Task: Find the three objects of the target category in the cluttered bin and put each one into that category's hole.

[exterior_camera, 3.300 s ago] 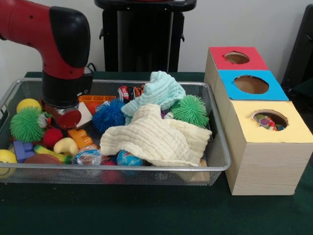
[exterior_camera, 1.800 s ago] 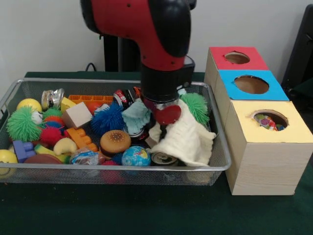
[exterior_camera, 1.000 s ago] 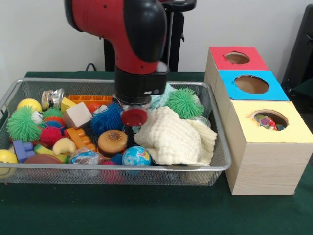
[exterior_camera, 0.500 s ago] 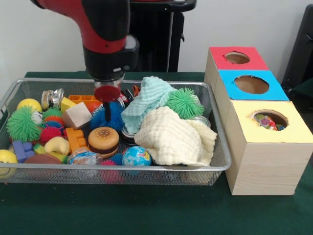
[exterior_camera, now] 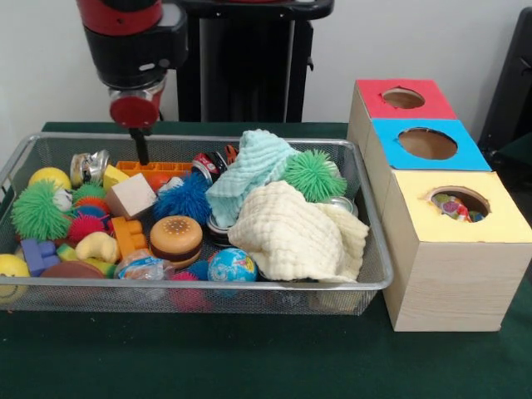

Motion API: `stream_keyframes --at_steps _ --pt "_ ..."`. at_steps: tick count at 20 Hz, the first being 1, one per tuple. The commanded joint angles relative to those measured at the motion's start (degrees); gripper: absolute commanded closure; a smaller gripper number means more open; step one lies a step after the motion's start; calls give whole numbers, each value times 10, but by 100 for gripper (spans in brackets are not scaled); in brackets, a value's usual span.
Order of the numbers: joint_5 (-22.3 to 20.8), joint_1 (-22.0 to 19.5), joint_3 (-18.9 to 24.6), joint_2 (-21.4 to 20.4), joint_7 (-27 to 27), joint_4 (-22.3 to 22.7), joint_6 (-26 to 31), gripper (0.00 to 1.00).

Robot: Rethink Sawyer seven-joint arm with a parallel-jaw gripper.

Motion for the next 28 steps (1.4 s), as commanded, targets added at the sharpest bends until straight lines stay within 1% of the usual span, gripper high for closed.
stream_keyframes --at_steps 1,2,4,6,10,12,15,17,19,23,24,25,27,28 --pt "-77 -57 85 68 -156 -95 2 0" --pt "-80 -71 96 76 -165 -96 -5 0" --pt "-98 -84 105 98 -173 -118 -18 0" --pt "-116 -95 111 106 -170 -107 -49 0" --pt "-134 -105 120 118 -150 -109 -54 0" --pt "-146 -96 116 105 -130 -94 -64 0" --pt "-157 -95 118 104 -115 -86 -71 0" --pt "-160 -94 119 106 -104 -78 -73 0" --pt "-153 -95 127 111 -85 -57 -78 0" --pt "-163 -81 124 129 -39 -28 -139 0" --pt "-180 -66 109 137 -28 -34 -159 0" --pt "-186 -52 96 145 -11 -39 -173 0" --pt "-189 -41 82 163 15 -43 -203 0" --pt "-185 -42 81 170 21 -43 -212 0"
